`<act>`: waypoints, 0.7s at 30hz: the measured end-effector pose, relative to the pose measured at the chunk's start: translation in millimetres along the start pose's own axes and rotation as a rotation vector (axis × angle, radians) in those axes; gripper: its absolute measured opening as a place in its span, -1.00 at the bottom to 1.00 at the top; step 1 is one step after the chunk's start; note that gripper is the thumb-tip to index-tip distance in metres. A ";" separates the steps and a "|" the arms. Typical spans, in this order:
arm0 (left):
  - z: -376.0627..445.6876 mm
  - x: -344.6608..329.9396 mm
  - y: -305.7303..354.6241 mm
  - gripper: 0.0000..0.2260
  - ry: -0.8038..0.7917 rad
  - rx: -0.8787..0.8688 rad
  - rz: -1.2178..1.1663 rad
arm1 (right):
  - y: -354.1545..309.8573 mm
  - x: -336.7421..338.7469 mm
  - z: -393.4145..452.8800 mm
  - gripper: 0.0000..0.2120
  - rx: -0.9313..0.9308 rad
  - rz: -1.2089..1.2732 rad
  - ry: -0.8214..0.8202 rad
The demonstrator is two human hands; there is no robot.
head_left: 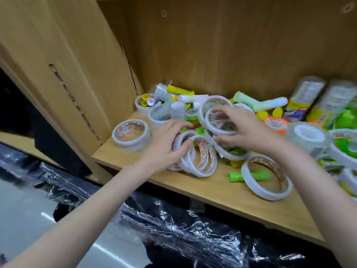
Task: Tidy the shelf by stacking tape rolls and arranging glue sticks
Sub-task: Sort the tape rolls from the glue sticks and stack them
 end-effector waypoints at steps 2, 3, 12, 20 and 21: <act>0.4 -4.4 2.2 -0.66 0.052 -0.085 -0.017 | -4.2 1.2 -7.8 -0.43 0.075 0.013 0.049; 0.5 -4.7 2.7 -0.67 0.106 -0.108 -0.028 | -6.8 2.0 -13.8 -0.45 0.118 0.009 0.078; -31.1 48.9 -41.8 -0.53 0.527 -0.069 0.206 | -72.0 -41.1 -54.9 -0.45 0.319 -0.116 0.026; -55.7 71.1 -100.9 -0.79 0.173 0.052 0.596 | -85.4 -22.3 -40.9 -0.63 0.129 -0.079 0.221; -53.8 71.0 -103.0 -0.79 0.133 0.049 0.580 | -89.7 -16.5 -36.2 -0.65 0.134 -0.086 0.243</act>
Point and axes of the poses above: each hand's wrist, its own z-axis towards the middle knuckle, its own x-axis out of the back of the hand, y = z × x, the point moved 9 cm from there along z, towards the middle knuckle, and after that the axes turned 8 degrees about y, right-handed, at the moved point
